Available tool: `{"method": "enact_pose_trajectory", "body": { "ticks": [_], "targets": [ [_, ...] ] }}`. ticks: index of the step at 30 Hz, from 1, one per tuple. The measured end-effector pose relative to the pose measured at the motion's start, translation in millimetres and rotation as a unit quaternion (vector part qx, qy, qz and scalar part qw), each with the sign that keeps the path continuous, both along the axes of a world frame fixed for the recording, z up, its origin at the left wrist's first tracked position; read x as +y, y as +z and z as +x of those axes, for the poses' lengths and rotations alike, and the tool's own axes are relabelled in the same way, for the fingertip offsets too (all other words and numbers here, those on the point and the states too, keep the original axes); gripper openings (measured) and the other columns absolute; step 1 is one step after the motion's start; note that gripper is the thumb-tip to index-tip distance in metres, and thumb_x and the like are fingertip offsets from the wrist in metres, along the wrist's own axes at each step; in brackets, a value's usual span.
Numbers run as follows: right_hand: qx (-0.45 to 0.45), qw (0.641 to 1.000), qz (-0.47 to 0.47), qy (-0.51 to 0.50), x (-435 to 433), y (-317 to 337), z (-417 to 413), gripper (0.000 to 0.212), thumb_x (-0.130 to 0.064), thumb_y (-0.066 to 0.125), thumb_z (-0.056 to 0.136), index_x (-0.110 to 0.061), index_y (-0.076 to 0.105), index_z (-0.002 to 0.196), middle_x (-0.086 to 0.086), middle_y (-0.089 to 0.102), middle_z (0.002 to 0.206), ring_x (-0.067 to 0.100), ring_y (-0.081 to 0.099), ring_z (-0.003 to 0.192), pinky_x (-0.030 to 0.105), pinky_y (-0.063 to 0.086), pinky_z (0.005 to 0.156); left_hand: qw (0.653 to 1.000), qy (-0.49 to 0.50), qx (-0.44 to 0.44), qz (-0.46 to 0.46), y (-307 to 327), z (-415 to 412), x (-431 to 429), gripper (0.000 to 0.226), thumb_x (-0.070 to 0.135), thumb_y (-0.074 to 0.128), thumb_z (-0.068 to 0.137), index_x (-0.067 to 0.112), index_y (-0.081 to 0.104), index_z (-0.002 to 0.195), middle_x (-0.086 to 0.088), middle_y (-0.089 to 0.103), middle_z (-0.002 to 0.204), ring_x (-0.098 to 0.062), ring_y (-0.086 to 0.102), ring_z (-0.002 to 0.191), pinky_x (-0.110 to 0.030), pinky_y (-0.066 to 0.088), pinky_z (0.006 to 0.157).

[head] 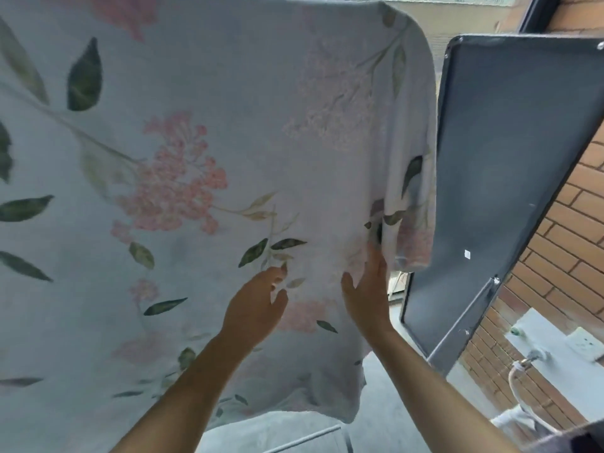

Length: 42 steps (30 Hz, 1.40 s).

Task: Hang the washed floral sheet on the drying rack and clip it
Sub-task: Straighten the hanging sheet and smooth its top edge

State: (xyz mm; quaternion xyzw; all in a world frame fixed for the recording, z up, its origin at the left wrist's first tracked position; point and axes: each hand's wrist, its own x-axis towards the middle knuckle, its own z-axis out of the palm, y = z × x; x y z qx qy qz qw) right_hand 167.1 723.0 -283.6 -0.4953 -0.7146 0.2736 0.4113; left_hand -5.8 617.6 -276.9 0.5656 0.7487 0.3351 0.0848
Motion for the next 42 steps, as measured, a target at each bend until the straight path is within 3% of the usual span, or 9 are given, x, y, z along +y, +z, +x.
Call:
{"method": "enact_pose_trajectory", "body": {
  "ticks": [4, 7, 10, 13, 18, 21, 25, 33, 42],
  "targets": [
    [0.074, 0.991, -0.047, 0.105, -79, -6, -48, 0.055, -0.014, 0.051, 0.092, -0.018, 0.029, 0.143, 0.001, 0.033, 0.144, 0.014, 0.045, 0.121, 0.030, 0.046, 0.097, 0.994, 0.057, -0.081, 0.043, -14, -23, -83, 0.026, 0.019, 0.054, 0.091, 0.025, 0.057, 0.116, 0.012, 0.063, 0.114, -0.006, 0.061, 0.096, -0.025, 0.049, 0.085],
    [0.087, 0.977, -0.090, 0.174, -137, -10, -96, 0.047, -0.016, 0.050, 0.095, -0.022, 0.033, 0.138, -0.004, 0.037, 0.142, 0.009, 0.047, 0.115, 0.014, 0.042, 0.089, 0.983, 0.112, -0.130, 0.061, -15, -52, -146, 0.026, 0.019, 0.054, 0.091, 0.027, 0.057, 0.116, 0.014, 0.062, 0.112, -0.004, 0.060, 0.098, -0.025, 0.049, 0.086],
    [0.087, 0.960, -0.131, 0.230, -200, -7, -149, 0.040, -0.018, 0.048, 0.096, -0.024, 0.036, 0.134, -0.004, 0.041, 0.137, 0.009, 0.049, 0.109, 0.020, 0.045, 0.087, 0.967, 0.180, -0.163, 0.078, -13, -89, -220, 0.024, 0.019, 0.052, 0.092, 0.030, 0.058, 0.113, 0.017, 0.063, 0.109, -0.001, 0.059, 0.096, -0.024, 0.049, 0.084],
    [0.088, 0.943, -0.154, 0.281, -272, -2, -197, 0.030, -0.016, 0.047, 0.097, -0.030, 0.041, 0.123, -0.008, 0.047, 0.126, 0.010, 0.052, 0.104, 0.013, 0.043, 0.078, 0.944, 0.245, -0.190, 0.109, -11, -121, -304, 0.024, 0.015, 0.053, 0.091, 0.030, 0.059, 0.109, 0.014, 0.065, 0.107, -0.001, 0.060, 0.095, -0.026, 0.050, 0.084],
    [0.113, 0.908, -0.192, 0.355, -402, -3, -269, 0.028, -0.011, 0.050, 0.095, -0.035, 0.048, 0.107, -0.013, 0.054, 0.115, 0.007, 0.056, 0.100, 0.041, 0.048, 0.094, 0.919, 0.321, -0.195, 0.120, -20, -165, -449, 0.022, 0.014, 0.053, 0.092, 0.031, 0.060, 0.104, 0.013, 0.066, 0.103, -0.001, 0.060, 0.094, -0.023, 0.050, 0.083],
    [0.091, 0.889, -0.200, 0.401, -471, -1, -310, 0.026, -0.013, 0.050, 0.095, -0.030, 0.049, 0.114, -0.014, 0.053, 0.114, 0.005, 0.055, 0.102, 0.043, 0.048, 0.096, 0.893, 0.376, -0.203, 0.141, -24, -192, -524, 0.026, 0.011, 0.055, 0.091, 0.037, 0.059, 0.095, 0.017, 0.066, 0.098, 0.005, 0.059, 0.088, -0.019, 0.051, 0.078],
    [0.069, 0.867, -0.201, 0.451, -533, 1, -360, 0.027, -0.014, 0.049, 0.095, -0.028, 0.050, 0.118, -0.010, 0.055, 0.118, 0.005, 0.055, 0.103, 0.036, 0.050, 0.091, 0.855, 0.441, -0.223, 0.160, -25, -229, -595, 0.018, 0.011, 0.055, 0.091, 0.026, 0.064, 0.096, 0.016, 0.066, 0.094, 0.002, 0.059, 0.089, -0.006, 0.045, 0.068],
    [0.047, 0.833, -0.223, 0.504, -605, -17, -488, 0.024, -0.014, 0.049, 0.094, -0.029, 0.054, 0.112, -0.014, 0.057, 0.114, 0.003, 0.055, 0.103, 0.032, 0.048, 0.091, 0.802, 0.519, -0.238, 0.173, -47, -336, -683, 0.020, 0.008, 0.054, 0.091, 0.025, 0.066, 0.092, 0.014, 0.067, 0.095, -0.004, 0.061, 0.091, -0.007, 0.042, 0.065],
    [0.006, 0.795, -0.179, 0.579, -685, 1, -668, 0.021, -0.015, 0.047, 0.097, -0.030, 0.053, 0.111, -0.011, 0.056, 0.119, 0.008, 0.054, 0.108, 0.003, 0.042, 0.067, 0.756, 0.587, -0.193, 0.215, -34, -494, -769, 0.020, 0.007, 0.052, 0.091, 0.020, 0.067, 0.092, 0.013, 0.068, 0.092, -0.009, 0.064, 0.090, -0.025, 0.051, 0.081]
  ]
}}
